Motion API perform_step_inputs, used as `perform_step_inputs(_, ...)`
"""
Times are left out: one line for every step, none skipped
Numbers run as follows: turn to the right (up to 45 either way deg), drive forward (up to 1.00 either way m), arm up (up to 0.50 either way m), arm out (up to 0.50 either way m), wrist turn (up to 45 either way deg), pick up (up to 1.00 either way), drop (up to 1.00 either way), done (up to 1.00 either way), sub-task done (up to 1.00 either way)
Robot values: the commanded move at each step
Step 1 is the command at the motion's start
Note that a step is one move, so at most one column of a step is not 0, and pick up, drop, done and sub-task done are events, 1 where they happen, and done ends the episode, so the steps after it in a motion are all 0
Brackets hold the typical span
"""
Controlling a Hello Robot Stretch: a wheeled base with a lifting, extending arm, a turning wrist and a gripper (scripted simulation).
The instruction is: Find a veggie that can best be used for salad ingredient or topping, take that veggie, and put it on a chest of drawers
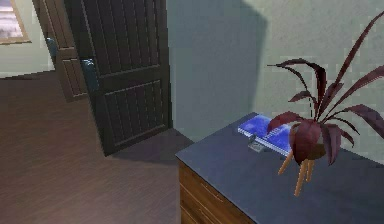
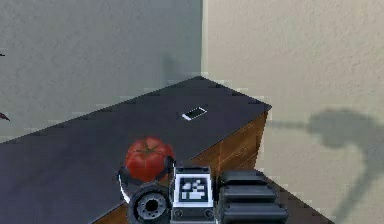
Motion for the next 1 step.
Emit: perform_step_inputs(0.0,0.0,0.0,0.48,0.0,0.0,0.0,0.0,0.0)
